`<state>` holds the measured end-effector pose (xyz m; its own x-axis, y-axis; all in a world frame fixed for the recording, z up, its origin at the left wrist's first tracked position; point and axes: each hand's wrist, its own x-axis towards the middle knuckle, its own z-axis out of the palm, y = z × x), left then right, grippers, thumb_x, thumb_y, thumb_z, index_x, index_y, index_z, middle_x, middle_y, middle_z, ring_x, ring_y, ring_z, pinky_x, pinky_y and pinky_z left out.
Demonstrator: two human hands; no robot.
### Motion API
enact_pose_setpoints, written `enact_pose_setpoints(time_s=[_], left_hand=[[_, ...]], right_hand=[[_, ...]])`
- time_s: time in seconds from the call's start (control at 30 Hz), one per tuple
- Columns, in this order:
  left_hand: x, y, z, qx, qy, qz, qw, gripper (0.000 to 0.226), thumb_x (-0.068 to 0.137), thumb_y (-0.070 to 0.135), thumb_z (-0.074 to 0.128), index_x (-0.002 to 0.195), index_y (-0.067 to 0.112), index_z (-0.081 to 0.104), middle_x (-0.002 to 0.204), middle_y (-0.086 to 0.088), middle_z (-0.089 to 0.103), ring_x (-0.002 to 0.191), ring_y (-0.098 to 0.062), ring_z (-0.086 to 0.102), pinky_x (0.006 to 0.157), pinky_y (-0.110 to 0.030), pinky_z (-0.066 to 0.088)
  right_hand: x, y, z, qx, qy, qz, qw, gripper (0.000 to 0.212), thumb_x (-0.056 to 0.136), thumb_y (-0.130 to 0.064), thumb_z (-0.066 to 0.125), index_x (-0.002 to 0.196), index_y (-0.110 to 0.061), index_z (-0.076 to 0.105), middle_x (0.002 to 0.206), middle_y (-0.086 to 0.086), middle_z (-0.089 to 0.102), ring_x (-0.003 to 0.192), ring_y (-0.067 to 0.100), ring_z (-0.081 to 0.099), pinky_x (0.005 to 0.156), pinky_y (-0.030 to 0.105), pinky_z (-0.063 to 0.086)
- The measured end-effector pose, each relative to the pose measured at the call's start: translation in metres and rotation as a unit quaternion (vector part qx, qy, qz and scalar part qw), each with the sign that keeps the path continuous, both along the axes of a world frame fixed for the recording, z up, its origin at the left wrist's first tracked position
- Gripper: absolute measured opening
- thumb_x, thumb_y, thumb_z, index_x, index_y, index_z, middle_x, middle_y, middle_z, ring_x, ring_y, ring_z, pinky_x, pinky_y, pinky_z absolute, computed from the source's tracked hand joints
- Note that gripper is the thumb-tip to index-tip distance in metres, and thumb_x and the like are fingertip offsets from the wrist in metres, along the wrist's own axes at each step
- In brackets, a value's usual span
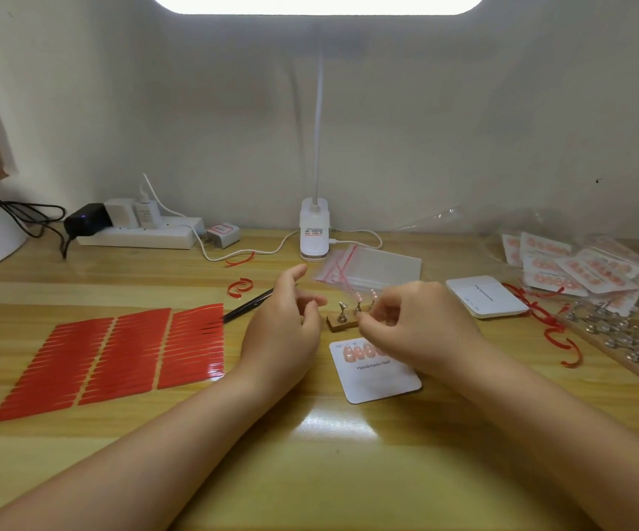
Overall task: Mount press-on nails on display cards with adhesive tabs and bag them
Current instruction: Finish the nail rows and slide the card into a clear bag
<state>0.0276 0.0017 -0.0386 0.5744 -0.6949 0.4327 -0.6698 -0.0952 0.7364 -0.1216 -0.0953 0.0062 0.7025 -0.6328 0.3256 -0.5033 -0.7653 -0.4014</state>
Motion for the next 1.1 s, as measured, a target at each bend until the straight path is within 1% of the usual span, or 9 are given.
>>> enact_pose_setpoints(time_s=[0.07, 0.13, 0.23, 0.37, 0.57, 0.67, 0.83, 0.97, 1.1], left_hand=[[-0.002, 0.001, 0.002, -0.002, -0.006, -0.005, 1.0, 0.049, 0.097, 0.014, 0.052, 0.142, 0.022, 0.037, 0.097, 0.021, 0.064, 0.093, 0.01, 0.054, 0.07, -0.009, 0.04], [-0.005, 0.003, 0.005, -0.016, -0.012, -0.013, 1.0, 0.047, 0.098, 0.015, 0.052, 0.142, 0.022, 0.039, 0.098, 0.019, 0.065, 0.091, 0.004, 0.057, 0.073, -0.013, 0.044], [-0.008, 0.007, 0.01, -0.077, -0.032, -0.034, 0.996, 0.038, 0.097, 0.013, 0.056, 0.134, 0.02, 0.049, 0.098, 0.018, 0.067, 0.095, 0.004, 0.062, 0.078, -0.009, 0.046], [-0.009, 0.011, 0.011, -0.118, -0.03, -0.054, 0.991, 0.023, 0.094, 0.011, 0.061, 0.114, 0.022, 0.061, 0.098, 0.016, 0.069, 0.095, 0.006, 0.064, 0.08, -0.005, 0.045], [-0.008, 0.012, 0.011, -0.122, -0.001, -0.056, 0.991, 0.025, 0.094, 0.009, 0.06, 0.095, 0.034, 0.061, 0.093, 0.012, 0.07, 0.089, -0.004, 0.068, 0.078, -0.02, 0.054], [-0.01, 0.013, 0.012, -0.121, 0.017, -0.054, 0.991, 0.025, 0.095, 0.009, 0.058, 0.094, 0.034, 0.06, 0.092, 0.013, 0.07, 0.087, -0.003, 0.068, 0.077, -0.021, 0.055], [-0.015, 0.013, 0.012, -0.102, 0.076, -0.052, 0.99, 0.021, 0.099, 0.01, 0.049, 0.094, 0.029, 0.055, 0.097, 0.011, 0.068, 0.085, -0.002, 0.069, 0.08, -0.03, 0.057], [-0.019, 0.014, 0.014, -0.095, 0.089, -0.061, 0.99, 0.019, 0.099, 0.009, 0.05, 0.095, 0.027, 0.055, 0.094, 0.008, 0.071, 0.082, -0.003, 0.069, 0.079, -0.032, 0.057], [-0.022, 0.016, 0.016, -0.092, 0.085, -0.075, 0.989, 0.019, 0.095, 0.005, 0.057, 0.094, 0.024, 0.06, 0.088, 0.01, 0.072, 0.081, -0.005, 0.07, 0.078, -0.025, 0.057]], right_hand=[[-0.016, -0.005, 0.005, 0.023, 0.052, 0.027, 0.998, 0.037, 0.072, -0.065, 0.06, 0.082, -0.031, 0.07, 0.061, -0.014, 0.053, 0.062, 0.002, 0.051, 0.054, 0.025, 0.036], [-0.03, -0.011, 0.007, 0.043, 0.109, 0.048, 0.992, 0.059, 0.059, -0.081, 0.054, 0.098, -0.038, 0.067, 0.073, -0.016, 0.054, 0.073, 0.0, 0.052, 0.06, 0.026, 0.042], [-0.041, -0.02, 0.002, 0.057, 0.185, 0.074, 0.978, 0.082, 0.054, -0.086, 0.058, 0.125, -0.047, 0.054, 0.1, -0.026, 0.047, 0.098, -0.001, 0.044, 0.084, 0.028, 0.044], [-0.039, -0.026, -0.004, 0.078, 0.224, 0.1, 0.966, 0.099, 0.048, -0.089, 0.059, 0.137, -0.049, 0.04, 0.1, -0.032, 0.033, 0.105, 0.0, 0.036, 0.094, 0.03, 0.043], [-0.04, -0.029, -0.006, 0.14, 0.167, 0.098, 0.971, 0.08, 0.036, -0.079, 0.072, 0.105, -0.048, 0.044, 0.104, -0.027, 0.045, 0.099, -0.007, 0.045, 0.085, 0.022, 0.046], [-0.04, -0.027, -0.007, 0.179, 0.097, 0.09, 0.975, 0.075, 0.041, -0.064, 0.085, 0.099, -0.047, 0.04, 0.102, -0.025, 0.053, 0.092, -0.007, 0.055, 0.072, 0.019, 0.051], [-0.039, -0.026, -0.014, 0.2, -0.007, 0.077, 0.977, 0.078, 0.061, -0.035, 0.089, 0.112, -0.035, 0.031, 0.096, -0.013, 0.066, 0.068, -0.006, 0.06, 0.06, 0.011, 0.047], [-0.038, -0.023, -0.018, 0.213, -0.042, 0.065, 0.974, 0.078, 0.069, -0.025, 0.086, 0.121, -0.03, 0.028, 0.089, -0.017, 0.069, 0.073, -0.012, 0.061, 0.061, 0.005, 0.044], [-0.037, -0.02, -0.016, 0.255, -0.098, 0.034, 0.961, 0.072, 0.078, -0.015, 0.076, 0.133, -0.029, 0.032, 0.099, -0.013, 0.069, 0.085, 0.001, 0.066, 0.075, 0.022, 0.055]])
